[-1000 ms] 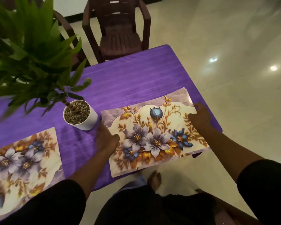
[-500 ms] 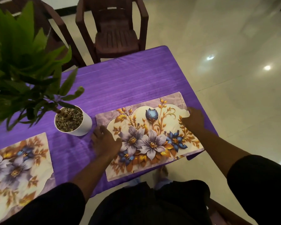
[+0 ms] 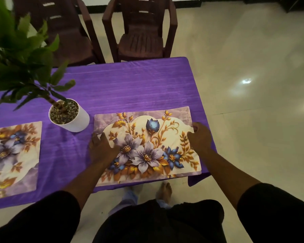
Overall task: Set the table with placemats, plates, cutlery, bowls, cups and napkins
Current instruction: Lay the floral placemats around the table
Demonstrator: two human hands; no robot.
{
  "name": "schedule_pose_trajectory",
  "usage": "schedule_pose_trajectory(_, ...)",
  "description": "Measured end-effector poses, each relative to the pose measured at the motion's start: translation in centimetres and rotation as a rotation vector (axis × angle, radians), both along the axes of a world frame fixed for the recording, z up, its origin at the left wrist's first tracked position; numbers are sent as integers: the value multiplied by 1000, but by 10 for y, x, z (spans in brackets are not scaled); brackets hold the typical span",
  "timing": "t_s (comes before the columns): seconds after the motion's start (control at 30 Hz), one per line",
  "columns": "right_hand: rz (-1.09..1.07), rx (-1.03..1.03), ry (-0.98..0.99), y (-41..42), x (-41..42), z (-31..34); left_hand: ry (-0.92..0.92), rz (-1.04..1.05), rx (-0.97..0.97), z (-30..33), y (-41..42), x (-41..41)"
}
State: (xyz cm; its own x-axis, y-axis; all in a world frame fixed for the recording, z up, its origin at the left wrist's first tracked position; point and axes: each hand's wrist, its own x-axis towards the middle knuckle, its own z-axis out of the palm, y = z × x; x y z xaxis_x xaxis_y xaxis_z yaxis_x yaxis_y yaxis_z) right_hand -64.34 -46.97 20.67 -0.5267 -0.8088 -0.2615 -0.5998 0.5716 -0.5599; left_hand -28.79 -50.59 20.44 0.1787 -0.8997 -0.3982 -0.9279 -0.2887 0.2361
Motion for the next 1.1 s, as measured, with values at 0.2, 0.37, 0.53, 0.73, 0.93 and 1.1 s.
schedule_pose_trajectory(0.2, -116, -93, -374, 1, -14, 10, -13, -41, -18, -8, 4, -1)
schedule_pose_trajectory(0.37, -55, 67, -715, 1, -34, 3, 27, -32, -30, -8, 1, -9)
schedule_pose_trajectory(0.53, -41, 82, -784, 0, -50, -2, 105, 89, -67, -10, 6, -18)
schedule_pose_trajectory(0.73, -90, 37, -750, -23, -85, 6, 150, 197, -126, 1, -8, -30)
schedule_pose_trajectory(0.93, -240, -47, -732, -24, -115, 10, 43, -453, -610, 3, 71, -37)
schedule_pose_trajectory(1.1, -307, -86, -758, -33, -119, 16, 91, -870, -423, -15, 107, -58)
